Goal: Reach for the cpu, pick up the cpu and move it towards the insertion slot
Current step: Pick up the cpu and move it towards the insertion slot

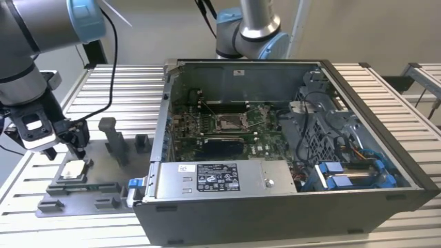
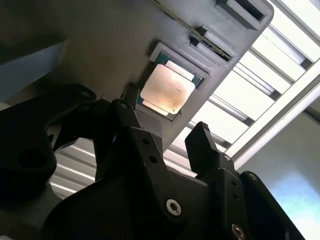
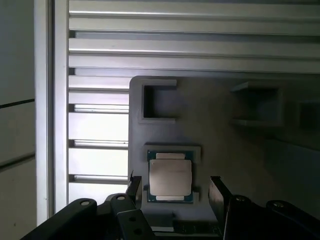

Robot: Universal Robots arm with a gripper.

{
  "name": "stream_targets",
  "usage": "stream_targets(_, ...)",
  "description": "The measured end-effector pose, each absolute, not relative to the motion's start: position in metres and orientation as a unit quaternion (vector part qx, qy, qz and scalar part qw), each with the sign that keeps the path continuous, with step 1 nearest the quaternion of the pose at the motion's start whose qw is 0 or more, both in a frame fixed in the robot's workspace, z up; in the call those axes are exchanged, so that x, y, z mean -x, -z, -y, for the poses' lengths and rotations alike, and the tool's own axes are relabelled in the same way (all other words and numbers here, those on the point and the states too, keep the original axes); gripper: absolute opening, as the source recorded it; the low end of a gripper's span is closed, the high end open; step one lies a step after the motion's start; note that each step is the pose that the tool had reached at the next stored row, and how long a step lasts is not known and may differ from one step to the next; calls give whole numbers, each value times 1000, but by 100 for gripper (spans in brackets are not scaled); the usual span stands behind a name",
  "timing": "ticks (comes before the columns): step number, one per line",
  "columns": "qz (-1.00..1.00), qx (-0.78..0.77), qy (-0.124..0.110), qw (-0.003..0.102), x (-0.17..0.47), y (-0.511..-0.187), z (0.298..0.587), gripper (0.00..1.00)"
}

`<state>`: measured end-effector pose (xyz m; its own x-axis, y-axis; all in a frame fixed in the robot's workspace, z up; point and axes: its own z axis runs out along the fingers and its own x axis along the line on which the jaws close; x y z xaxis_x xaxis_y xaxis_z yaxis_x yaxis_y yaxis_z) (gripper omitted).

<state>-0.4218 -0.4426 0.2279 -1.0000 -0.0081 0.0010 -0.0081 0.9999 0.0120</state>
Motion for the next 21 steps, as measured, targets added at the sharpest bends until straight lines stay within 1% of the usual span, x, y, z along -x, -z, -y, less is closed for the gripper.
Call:
stream_targets(15,1000,-4,6,0,422,-207,447,100)
stream_targets(21,1000,-4,6,-4,426,-201,447,100)
